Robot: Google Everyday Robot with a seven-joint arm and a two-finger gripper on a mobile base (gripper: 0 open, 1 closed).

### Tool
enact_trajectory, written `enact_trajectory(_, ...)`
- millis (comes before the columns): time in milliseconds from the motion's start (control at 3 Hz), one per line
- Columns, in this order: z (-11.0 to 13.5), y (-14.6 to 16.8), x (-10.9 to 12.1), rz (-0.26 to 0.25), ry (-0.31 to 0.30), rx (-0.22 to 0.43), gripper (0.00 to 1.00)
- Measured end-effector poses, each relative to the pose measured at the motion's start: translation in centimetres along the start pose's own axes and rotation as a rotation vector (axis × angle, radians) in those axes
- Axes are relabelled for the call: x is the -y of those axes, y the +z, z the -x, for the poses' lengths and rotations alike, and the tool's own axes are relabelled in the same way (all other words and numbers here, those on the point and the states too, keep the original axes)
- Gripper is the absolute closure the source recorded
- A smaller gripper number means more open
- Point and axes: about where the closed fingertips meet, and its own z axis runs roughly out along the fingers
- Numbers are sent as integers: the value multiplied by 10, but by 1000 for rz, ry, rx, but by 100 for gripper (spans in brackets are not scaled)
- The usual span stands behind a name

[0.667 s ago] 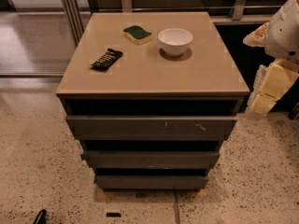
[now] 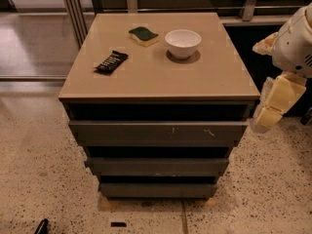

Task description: Open top drawer

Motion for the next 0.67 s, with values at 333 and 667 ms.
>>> enact_trajectory(333,-11,22,-10,-17,39,1,0)
enact_trajectory(667,-23,46,-19,-23,90,-12,0)
